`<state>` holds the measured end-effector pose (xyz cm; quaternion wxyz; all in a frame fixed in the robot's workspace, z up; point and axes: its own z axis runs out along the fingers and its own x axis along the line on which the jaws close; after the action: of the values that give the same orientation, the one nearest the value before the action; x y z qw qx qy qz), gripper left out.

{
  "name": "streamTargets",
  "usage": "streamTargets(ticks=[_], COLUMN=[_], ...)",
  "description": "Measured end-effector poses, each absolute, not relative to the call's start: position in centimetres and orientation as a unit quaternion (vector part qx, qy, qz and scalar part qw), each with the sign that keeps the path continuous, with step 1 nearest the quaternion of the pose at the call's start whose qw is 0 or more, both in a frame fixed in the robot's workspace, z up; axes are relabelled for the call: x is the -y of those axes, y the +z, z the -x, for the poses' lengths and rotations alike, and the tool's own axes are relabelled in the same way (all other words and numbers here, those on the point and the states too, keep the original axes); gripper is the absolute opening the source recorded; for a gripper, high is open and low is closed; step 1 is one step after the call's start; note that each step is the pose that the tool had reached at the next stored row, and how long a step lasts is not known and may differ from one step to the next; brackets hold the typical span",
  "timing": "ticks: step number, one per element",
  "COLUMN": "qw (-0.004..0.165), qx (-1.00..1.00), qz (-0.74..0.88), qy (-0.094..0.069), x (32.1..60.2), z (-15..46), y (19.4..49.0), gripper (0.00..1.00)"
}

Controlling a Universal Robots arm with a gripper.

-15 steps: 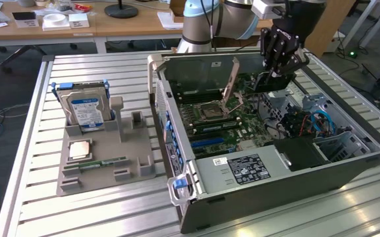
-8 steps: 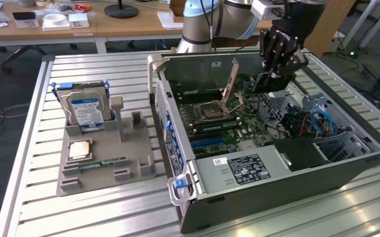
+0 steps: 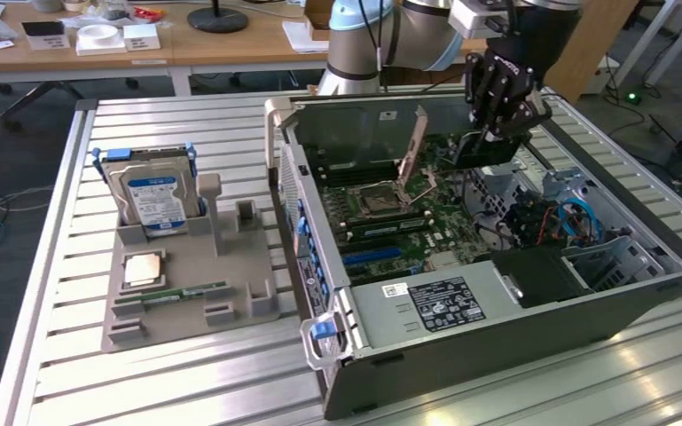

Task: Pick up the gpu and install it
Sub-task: 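Insert the gpu into the slot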

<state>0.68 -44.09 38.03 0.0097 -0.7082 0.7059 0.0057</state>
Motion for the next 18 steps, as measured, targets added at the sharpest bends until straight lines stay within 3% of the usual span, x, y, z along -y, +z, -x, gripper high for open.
streamTargets(ticks=[18], qw=[0.01], qx=[-0.706], qz=[0.708], qy=[0.006], x=[44.09], z=[-0.66], y=[37.58], gripper=[0.26])
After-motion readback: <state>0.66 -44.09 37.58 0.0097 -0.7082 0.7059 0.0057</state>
